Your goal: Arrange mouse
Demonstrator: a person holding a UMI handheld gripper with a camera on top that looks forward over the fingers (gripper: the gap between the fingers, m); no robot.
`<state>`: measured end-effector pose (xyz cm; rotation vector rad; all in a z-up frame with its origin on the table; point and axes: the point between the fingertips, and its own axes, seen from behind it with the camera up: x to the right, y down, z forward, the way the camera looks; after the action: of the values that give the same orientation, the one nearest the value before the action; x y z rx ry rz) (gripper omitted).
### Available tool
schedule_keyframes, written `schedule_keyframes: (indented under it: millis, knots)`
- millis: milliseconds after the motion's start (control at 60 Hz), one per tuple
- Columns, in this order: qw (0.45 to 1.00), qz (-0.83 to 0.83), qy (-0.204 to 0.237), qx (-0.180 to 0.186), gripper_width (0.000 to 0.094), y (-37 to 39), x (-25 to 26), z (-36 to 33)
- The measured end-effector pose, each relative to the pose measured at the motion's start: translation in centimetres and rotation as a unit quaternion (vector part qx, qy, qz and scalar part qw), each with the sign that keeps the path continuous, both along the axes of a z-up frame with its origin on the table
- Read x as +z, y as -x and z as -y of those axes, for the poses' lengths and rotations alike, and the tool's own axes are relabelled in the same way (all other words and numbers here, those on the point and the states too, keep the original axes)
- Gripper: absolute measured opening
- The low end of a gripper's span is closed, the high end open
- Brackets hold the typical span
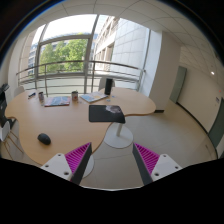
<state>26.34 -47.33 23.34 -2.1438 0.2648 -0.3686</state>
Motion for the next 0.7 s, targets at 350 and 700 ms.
schedule_keyframes:
  millis: [350, 700]
  knots:
    - [0.996, -0.022, 0.077, 0.037, 0.0842, 5.2, -10.0, 1.3]
    - [0.980, -0.061, 0.077, 0.171, 0.0844, 24.9, -21.5, -9.4]
